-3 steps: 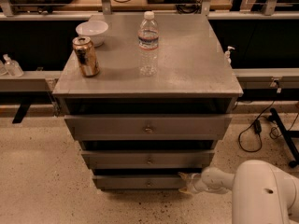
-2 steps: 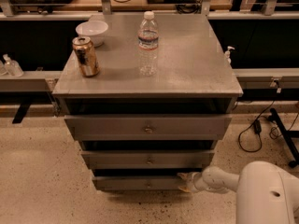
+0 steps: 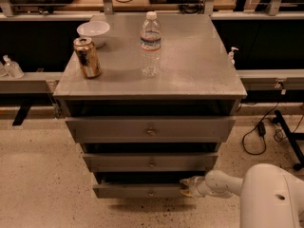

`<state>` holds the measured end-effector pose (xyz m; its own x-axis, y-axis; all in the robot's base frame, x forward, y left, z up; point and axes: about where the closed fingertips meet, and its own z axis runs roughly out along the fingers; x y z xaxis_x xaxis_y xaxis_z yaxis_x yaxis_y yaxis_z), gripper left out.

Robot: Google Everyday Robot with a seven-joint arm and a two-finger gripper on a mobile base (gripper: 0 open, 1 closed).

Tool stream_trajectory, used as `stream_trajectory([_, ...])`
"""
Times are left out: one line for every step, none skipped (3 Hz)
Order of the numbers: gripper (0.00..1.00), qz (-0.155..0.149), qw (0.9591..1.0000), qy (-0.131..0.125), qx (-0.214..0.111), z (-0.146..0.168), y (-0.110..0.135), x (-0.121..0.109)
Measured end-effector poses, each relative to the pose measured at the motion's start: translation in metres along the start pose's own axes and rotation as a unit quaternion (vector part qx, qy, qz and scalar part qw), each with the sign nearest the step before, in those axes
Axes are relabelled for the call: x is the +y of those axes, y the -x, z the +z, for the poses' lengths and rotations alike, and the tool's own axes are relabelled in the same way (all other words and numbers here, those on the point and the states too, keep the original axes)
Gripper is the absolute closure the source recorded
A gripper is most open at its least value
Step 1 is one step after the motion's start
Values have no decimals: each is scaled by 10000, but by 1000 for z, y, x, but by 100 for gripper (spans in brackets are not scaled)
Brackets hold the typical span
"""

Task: Open bottom drawer

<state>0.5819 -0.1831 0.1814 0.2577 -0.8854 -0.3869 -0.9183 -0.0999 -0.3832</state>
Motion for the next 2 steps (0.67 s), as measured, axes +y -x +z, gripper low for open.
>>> stream_trajectory([56, 0, 10000, 0, 0, 0, 0, 0])
stream_trajectory([32, -1, 10000, 10, -11, 1, 1, 1])
